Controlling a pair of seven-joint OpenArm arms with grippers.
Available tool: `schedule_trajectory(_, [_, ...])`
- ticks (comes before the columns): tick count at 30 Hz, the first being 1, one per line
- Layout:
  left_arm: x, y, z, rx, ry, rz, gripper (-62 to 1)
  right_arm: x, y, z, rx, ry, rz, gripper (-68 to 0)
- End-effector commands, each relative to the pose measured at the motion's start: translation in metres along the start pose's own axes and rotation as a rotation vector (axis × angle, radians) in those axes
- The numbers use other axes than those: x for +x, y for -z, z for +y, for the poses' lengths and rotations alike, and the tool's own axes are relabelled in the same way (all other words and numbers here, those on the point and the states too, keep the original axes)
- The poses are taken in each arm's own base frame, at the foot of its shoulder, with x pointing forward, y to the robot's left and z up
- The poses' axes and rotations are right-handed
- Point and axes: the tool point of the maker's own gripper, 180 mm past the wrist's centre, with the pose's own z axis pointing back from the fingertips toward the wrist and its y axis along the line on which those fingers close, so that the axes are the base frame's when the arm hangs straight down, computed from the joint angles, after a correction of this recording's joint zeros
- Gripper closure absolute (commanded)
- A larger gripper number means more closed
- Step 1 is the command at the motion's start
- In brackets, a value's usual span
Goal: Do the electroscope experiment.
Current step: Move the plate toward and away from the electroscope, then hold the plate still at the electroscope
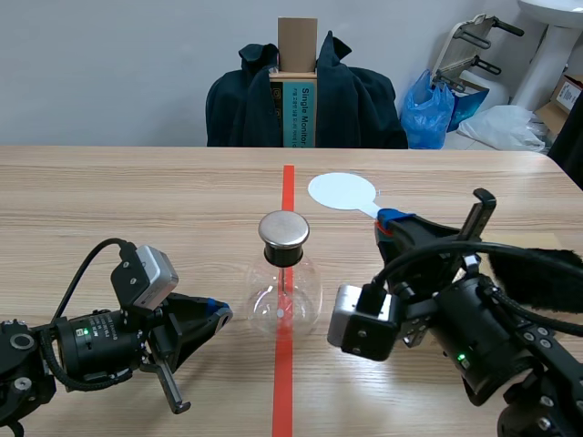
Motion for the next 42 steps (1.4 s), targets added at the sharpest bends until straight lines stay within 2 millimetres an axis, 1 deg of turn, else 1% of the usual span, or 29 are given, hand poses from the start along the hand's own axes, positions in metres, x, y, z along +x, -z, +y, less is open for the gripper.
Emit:
schedule_trajectory(1, [0.011,0.002,0.002,0.001,0.005,-0.039,-2.8,0.001,0.004,-0.011,-0.039,-0.01,-0.018,-0.8])
schedule_trajectory(5, [0.011,0.002,0.002,0.001,0.005,-0.04,-2.8,0.013,0.003,-0.011,-0.038,-0.015,-0.084,-0.8])
schedule_trajectory(9, [0.011,0.002,0.002,0.001,0.005,-0.04,-2.8,0.021,0.002,-0.011,-0.037,-0.019,-0.127,-0.8])
schedule_trajectory(16, [0.011,0.002,0.002,0.001,0.005,-0.04,-2.8,0.028,0.001,-0.011,-0.036,-0.02,-0.166,-0.8])
schedule_trajectory(42, [0.011,0.002,0.002,0.001,0.005,-0.04,-2.8,0.03,0.001,-0.01,-0.036,-0.02,-0.178,-0.8])
